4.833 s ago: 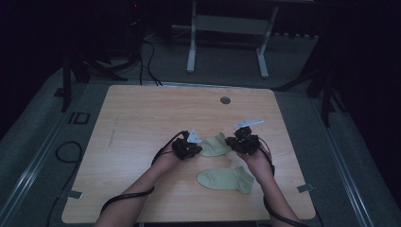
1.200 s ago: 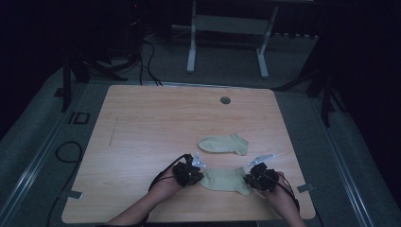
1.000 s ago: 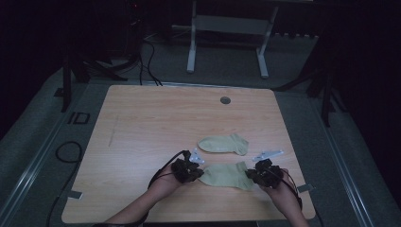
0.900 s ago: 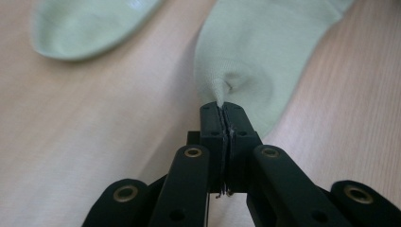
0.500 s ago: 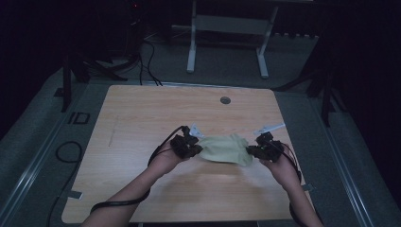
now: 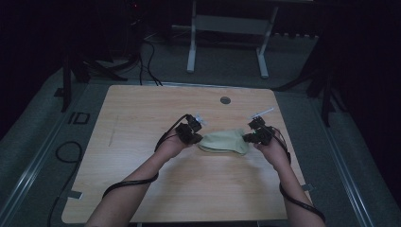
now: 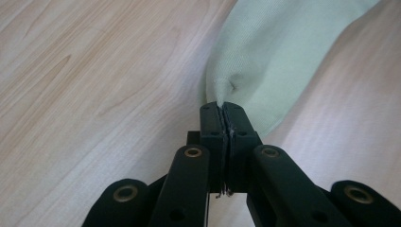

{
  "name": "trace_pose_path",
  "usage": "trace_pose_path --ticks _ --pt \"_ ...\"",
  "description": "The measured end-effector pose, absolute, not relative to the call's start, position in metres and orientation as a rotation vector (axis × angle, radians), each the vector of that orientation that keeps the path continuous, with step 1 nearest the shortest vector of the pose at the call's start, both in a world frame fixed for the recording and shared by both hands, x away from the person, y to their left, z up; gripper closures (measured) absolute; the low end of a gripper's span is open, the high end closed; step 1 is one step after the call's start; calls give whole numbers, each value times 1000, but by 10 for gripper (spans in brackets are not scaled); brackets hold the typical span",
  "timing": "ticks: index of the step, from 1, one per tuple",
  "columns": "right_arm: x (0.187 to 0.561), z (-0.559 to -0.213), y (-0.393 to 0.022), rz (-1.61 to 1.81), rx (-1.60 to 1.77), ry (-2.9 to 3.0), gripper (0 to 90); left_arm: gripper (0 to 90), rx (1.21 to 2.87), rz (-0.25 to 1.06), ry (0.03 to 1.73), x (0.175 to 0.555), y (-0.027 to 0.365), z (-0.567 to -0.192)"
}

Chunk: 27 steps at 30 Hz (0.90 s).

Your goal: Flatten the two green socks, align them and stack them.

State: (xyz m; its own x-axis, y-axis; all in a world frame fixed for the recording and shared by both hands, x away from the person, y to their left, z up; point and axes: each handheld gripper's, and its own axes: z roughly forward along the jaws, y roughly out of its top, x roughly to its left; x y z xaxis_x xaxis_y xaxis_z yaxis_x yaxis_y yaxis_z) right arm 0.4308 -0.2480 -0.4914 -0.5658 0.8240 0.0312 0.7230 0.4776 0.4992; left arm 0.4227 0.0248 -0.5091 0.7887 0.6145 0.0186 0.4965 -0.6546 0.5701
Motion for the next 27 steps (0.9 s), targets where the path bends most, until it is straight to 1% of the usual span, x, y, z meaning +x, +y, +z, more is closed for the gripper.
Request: trace_pose_path --ticks 4,5,7,18,20,22,23,24,25,27 --pt "441 -501 -248 649 1368 2535 836 878 2410 243 847 428 23 -515" --pt "443 -503 -249 641 1374 2534 834 878 2428 256 837 428 21 -516" --pt "446 -508 -250 634 1384 2543 833 878 2424 223 837 430 21 -518" --pt "450 -523 -248 592 1405 2572 816 875 2451 199 863 432 22 -525" --pt "451 -525 -248 596 1415 2569 803 875 2442 187 860 432 22 -524" --pt "451 -526 -249 585 1418 2562 753 871 2457 199 858 431 21 -523" --pt "451 -526 -249 582 1418 2562 729 860 2465 183 848 431 20 -524" --pt "451 -527 -250 576 1416 2562 691 809 2471 162 849 432 20 -526" --pt "451 -528 -250 574 1424 2561 662 730 2480 157 856 432 19 -529" --pt "450 -527 -250 574 1424 2560 612 627 2497 153 854 432 18 -533"
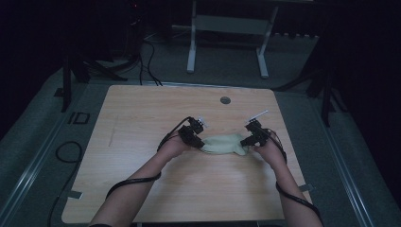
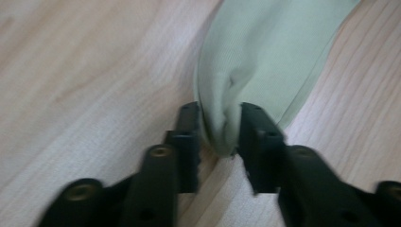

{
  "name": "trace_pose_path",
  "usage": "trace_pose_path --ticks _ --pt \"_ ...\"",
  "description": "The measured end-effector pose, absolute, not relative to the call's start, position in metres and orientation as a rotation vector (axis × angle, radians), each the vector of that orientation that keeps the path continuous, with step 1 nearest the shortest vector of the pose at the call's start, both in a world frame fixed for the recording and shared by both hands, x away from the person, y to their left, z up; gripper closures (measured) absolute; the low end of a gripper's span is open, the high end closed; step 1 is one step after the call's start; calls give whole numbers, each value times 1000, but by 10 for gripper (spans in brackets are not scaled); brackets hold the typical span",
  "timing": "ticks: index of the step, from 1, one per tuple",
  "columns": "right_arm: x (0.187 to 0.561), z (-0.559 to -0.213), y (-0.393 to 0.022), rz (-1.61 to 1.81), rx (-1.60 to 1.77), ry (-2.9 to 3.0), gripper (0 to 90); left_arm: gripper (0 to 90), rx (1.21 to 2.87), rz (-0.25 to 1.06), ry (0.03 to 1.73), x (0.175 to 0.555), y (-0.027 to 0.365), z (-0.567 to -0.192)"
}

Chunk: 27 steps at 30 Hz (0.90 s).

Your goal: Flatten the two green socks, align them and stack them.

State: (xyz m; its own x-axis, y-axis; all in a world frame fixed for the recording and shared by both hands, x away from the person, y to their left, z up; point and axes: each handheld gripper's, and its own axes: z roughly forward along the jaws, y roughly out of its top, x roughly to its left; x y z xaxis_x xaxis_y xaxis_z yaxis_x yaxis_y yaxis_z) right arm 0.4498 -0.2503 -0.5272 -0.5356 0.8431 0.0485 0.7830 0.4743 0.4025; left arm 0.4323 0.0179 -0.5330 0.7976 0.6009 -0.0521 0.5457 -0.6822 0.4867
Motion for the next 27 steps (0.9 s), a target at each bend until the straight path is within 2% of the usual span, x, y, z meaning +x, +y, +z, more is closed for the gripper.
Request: trace_pose_path --ticks 5,8,10,14,23,27 --pt "440 -519 -247 608 1367 2554 525 483 2475 185 869 430 19 -534" --pt "433 -516 -245 639 1345 2550 503 421 2462 197 893 430 22 -533" --pt "429 -516 -245 662 1335 2560 469 411 2428 194 900 428 26 -530" --pt "418 -515 -249 748 1347 2551 378 259 2348 174 870 417 34 -521" --pt "402 -509 -263 780 1347 2519 262 237 2297 235 886 391 51 -525" --pt "397 -512 -266 782 1321 2546 198 168 2291 255 901 386 56 -532"
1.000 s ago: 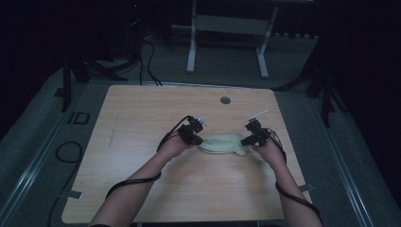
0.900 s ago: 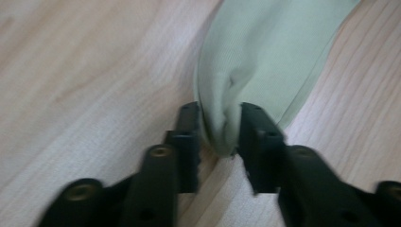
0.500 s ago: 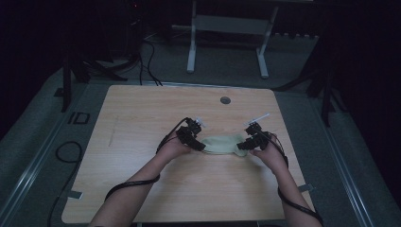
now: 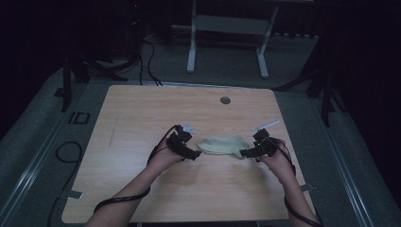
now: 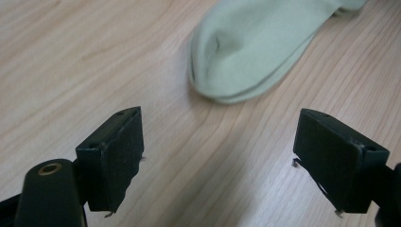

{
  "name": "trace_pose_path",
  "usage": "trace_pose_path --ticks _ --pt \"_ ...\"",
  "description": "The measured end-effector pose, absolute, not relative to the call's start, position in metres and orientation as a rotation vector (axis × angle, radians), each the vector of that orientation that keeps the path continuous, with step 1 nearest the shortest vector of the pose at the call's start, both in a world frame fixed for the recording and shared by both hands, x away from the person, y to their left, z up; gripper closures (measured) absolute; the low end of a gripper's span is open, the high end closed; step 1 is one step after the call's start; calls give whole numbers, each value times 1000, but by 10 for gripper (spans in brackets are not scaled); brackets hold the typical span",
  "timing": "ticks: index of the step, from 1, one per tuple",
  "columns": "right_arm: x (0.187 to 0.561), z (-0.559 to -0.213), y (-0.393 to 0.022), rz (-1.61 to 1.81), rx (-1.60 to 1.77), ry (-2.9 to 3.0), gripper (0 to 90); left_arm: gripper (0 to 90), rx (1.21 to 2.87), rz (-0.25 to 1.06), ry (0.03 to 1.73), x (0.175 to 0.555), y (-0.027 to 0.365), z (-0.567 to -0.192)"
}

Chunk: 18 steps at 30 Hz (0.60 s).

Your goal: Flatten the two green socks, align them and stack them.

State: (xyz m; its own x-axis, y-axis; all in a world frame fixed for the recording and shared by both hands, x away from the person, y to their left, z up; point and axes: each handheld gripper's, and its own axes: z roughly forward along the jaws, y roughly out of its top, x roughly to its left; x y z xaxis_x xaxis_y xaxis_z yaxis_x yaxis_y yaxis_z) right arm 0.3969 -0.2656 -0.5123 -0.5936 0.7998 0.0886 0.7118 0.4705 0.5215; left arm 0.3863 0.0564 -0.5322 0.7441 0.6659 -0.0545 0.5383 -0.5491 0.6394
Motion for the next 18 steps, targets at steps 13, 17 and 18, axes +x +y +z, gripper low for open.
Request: trace_pose_path --ticks 13,17,18 --pt "377 -518 -271 936 1154 2424 136 95 2135 398 900 364 73 -545" --pt "372 -523 -278 950 1128 2416 134 95 2100 419 901 356 86 -546" --pt "370 -525 -280 946 1129 2418 134 95 2107 412 915 354 89 -546"
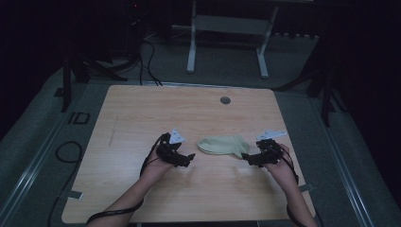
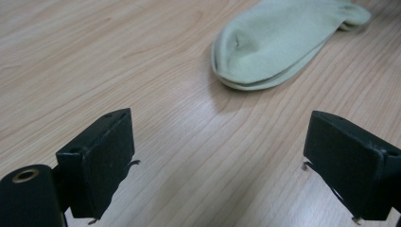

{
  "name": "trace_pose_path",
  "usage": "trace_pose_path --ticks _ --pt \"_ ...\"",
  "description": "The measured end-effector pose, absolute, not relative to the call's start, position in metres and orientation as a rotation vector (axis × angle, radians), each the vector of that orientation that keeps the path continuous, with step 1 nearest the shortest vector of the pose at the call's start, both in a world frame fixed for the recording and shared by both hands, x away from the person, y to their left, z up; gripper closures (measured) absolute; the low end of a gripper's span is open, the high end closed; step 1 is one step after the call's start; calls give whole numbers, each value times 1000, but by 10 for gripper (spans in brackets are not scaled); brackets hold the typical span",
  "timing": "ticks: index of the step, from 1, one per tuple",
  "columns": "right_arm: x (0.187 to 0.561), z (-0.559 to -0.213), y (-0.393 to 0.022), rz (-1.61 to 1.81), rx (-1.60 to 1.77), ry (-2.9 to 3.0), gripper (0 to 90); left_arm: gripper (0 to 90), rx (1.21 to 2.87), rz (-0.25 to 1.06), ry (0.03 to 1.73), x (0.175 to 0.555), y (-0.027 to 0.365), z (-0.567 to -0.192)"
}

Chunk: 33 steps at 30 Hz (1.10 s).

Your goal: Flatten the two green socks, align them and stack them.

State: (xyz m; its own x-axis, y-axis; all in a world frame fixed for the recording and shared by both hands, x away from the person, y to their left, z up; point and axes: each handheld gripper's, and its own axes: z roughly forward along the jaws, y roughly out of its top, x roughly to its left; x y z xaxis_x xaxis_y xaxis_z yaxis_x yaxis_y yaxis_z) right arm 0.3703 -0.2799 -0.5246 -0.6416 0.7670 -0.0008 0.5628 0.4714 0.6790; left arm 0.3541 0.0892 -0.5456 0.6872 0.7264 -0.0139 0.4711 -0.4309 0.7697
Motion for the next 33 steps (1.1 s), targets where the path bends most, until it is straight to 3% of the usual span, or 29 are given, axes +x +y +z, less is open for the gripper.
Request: trace_pose_path --ticks 5,33 --pt "362 -530 -290 939 1146 2406 133 22 2140 392 972 347 103 -548" --pt "323 -552 -337 916 1238 2204 105 22 2042 462 1080 307 182 -564"
